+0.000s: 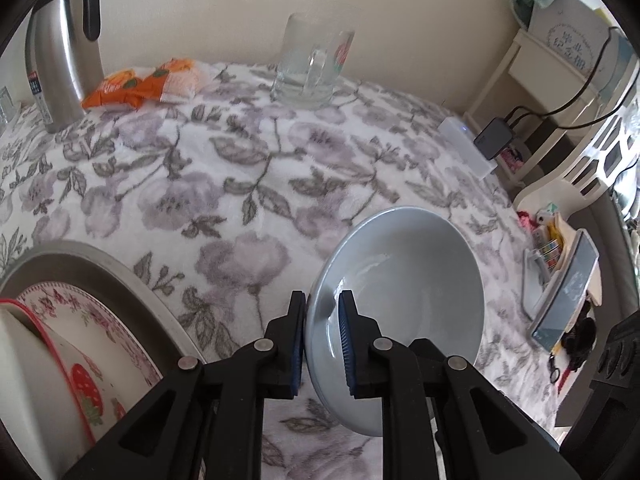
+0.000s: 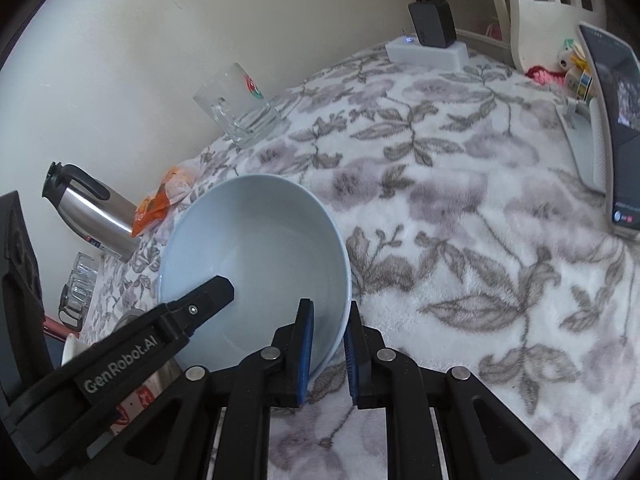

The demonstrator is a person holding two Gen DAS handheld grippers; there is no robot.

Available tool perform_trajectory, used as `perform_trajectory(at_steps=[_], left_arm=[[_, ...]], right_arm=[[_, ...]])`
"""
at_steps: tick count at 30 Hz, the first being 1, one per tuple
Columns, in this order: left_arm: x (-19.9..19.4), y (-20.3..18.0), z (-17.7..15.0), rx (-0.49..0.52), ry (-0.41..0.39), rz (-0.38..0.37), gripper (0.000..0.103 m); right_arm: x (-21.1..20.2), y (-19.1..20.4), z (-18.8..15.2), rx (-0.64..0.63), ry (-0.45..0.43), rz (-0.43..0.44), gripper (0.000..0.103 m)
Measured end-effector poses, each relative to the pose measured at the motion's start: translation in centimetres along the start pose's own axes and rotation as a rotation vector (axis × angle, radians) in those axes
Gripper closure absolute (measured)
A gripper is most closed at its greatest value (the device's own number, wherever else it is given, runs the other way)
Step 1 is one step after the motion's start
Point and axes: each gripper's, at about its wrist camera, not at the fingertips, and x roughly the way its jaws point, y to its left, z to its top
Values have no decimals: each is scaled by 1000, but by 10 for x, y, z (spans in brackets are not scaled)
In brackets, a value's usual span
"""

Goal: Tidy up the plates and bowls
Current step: 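Lift the white round bowl with both grippers and carry it over the basin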

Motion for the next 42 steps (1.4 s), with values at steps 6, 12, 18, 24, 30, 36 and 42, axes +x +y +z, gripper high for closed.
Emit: perform_trajectory(at_steps=[6,12,18,24,30,36,42], left_arm=[[-24,-8,8,7,-42,-31,86],[-57,-19,16,29,-90,-51,86],[-88,-20,22,20,-112,-88,86],[-115,-21,23,24,-152,-107,86],[-139,-13,23,3,-173,-135,86],[-161,-1,22,-2,-200,-136,86],[-176,18,22,-18,-213,-124,86]], right_arm=[[-25,9,12,-8,-43,2,87],[-54,20,21,-11,-72,19,87],[-84,34,26,-32,-123,38,87],[-105,48,26,-50,-164,45,87],[-119,63,20,-82,-190,51,87],[-123,80,12,-103,-189,68,87],[-125,100,6,-124,-182,98,87]])
